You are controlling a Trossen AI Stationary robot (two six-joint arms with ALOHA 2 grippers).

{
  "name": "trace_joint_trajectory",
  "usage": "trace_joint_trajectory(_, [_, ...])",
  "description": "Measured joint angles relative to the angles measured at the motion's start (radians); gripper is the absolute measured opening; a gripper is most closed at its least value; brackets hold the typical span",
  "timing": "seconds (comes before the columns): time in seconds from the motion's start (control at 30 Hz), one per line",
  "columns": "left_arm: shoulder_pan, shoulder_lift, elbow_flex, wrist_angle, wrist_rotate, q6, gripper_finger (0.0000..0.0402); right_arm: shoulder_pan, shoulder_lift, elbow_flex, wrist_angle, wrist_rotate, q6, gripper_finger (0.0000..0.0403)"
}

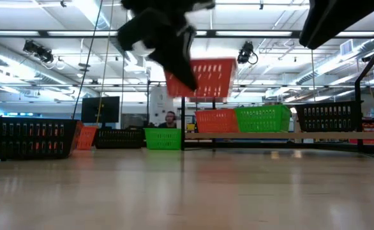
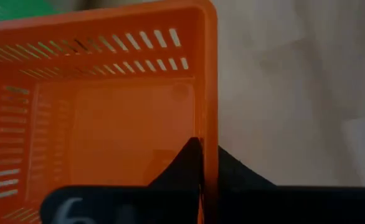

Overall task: Stack baskets on shelf by color
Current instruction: Stack the bottom orange basket on top of the orange basket on the shelf

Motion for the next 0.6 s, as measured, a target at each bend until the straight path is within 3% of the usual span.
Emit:
trace_joint_trajectory(0.17, [0.114, -0.001, 0.151, -0.089, 0.013, 0.186, 0.0003, 0.017, 0.000, 0.000, -0.001, 0.000, 0.004, 0.0157])
trace_joint_trajectory(0.3, [0.258, -0.001, 0.221, -0.104, 0.166, 0.301, 0.0002, 0.041, 0.000, 0.000, -0.013, -0.001, 0.026, 0.0157])
trace_joint_trajectory(0.6, [0.523, -0.002, 0.243, -0.061, 0.521, 0.540, 0.0002, 0.079, 0.000, 0.000, -0.052, 0.007, 0.076, 0.0157])
